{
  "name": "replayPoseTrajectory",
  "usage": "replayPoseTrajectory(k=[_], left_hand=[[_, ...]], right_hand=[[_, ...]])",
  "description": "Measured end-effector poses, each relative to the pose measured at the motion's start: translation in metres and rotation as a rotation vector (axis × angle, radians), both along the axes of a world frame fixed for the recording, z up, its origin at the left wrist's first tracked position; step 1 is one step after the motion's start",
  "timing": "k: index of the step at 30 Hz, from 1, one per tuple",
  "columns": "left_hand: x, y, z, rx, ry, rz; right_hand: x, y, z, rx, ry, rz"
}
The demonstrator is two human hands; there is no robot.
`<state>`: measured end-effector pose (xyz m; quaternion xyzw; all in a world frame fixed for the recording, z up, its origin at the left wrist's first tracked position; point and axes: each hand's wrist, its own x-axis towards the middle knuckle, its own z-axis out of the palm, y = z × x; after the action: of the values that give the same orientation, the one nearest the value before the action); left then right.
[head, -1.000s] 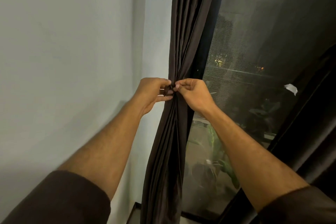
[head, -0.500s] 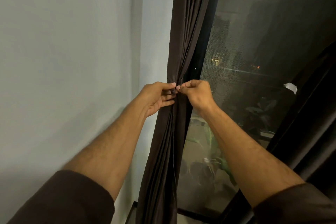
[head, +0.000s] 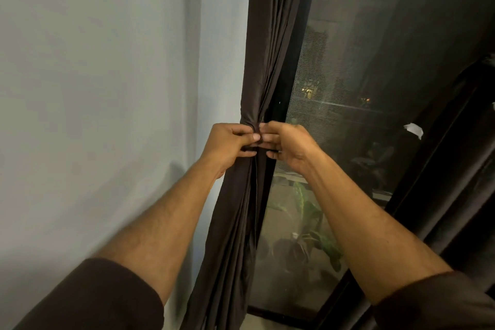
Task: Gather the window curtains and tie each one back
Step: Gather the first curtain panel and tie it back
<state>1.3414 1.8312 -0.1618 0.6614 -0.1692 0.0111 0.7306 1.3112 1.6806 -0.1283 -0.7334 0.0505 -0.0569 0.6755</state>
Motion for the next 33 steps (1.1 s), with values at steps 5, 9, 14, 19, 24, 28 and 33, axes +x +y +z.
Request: replayPoseTrajectory(k=[5, 9, 14, 19, 24, 28, 33], left_hand=[[0.007, 0.003, -0.003, 0.091, -0.046, -0.016], [0.014, 0.004, -0.003, 0.073, -0.041, 0.075], [0.019, -0.004, -0.005, 0.009, 0.048, 0.016], [0.018, -0.007, -0.003, -0.188, 0.179, -0.123], [0.023, -0.008, 0.000, -0.234, 0.212, -0.155], [0.031, -0.006, -0.003, -0.118, 0.144, -0.106], [0.037, 0.002, 0.001, -0.007, 0.071, -0.098]], right_hand=[[0.003, 0.003, 0.001, -0.289, -0.119, -0.081], [0.000, 0.009, -0.002, -0.482, -0.229, -0.152], [-0.013, 0.015, -0.021, -0.290, -0.222, -0.037], [0.004, 0.002, -0.038, -0.429, -0.234, -0.230], [0.014, 0.004, -0.026, -0.489, -0.293, -0.257], [0.015, 0.007, -0.020, -0.238, -0.233, -0.203], [0.017, 0.012, -0.011, 0.171, -0.139, -0.198]])
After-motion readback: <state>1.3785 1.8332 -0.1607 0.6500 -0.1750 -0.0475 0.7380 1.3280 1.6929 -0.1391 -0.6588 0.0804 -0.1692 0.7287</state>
